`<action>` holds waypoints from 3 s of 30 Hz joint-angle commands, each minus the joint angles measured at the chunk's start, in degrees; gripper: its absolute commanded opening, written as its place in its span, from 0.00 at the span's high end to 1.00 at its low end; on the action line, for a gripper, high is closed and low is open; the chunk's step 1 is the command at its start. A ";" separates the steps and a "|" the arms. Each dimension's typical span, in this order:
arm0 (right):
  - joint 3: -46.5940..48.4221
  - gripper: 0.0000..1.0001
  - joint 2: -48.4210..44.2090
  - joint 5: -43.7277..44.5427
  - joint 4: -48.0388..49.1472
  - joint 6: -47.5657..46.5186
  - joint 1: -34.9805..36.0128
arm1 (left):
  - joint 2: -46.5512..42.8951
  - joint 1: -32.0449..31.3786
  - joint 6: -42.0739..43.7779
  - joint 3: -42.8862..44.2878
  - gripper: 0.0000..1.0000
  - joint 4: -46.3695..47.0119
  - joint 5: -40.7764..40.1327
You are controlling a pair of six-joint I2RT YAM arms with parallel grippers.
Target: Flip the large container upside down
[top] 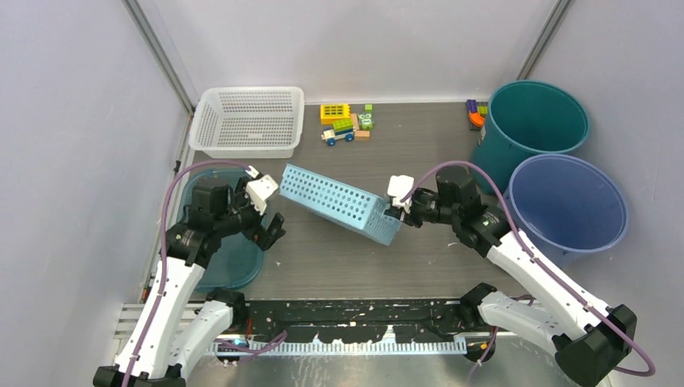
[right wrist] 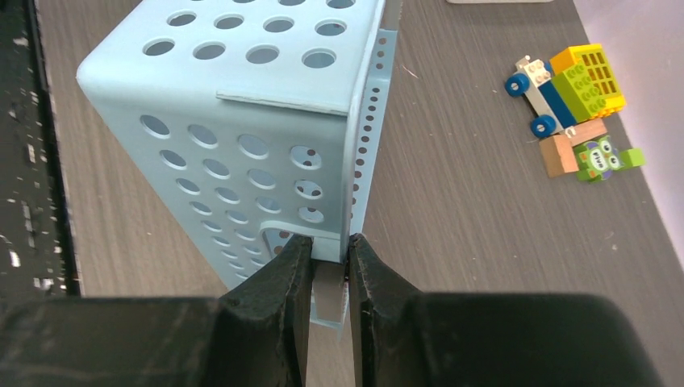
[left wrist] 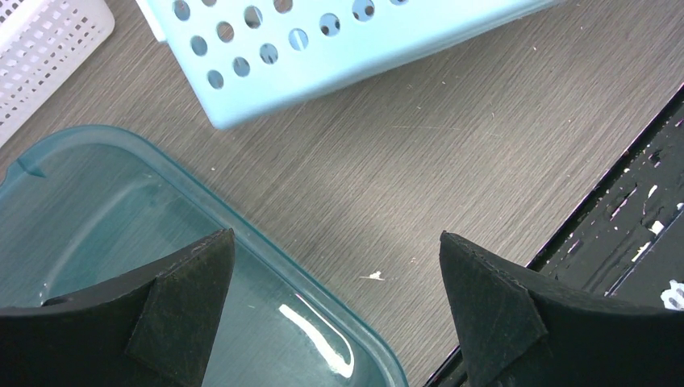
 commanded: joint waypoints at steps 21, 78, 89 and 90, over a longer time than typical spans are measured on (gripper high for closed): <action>14.94 0.99 8.68 -9.50 -9.05 24.39 -5.74 | -1.06 0.42 -0.01 -0.36 0.00 1.33 1.40; 24.24 0.97 45.18 -4.87 -15.86 48.17 -25.96 | -0.85 0.40 -0.13 -0.78 0.00 1.64 1.58; 25.63 0.97 49.57 -3.40 -14.73 48.96 -26.10 | -0.86 0.41 -0.08 -0.95 0.00 2.03 1.51; 25.67 0.97 49.94 -3.25 -14.67 49.03 -26.08 | -0.86 0.38 -0.14 -0.96 0.00 2.03 1.51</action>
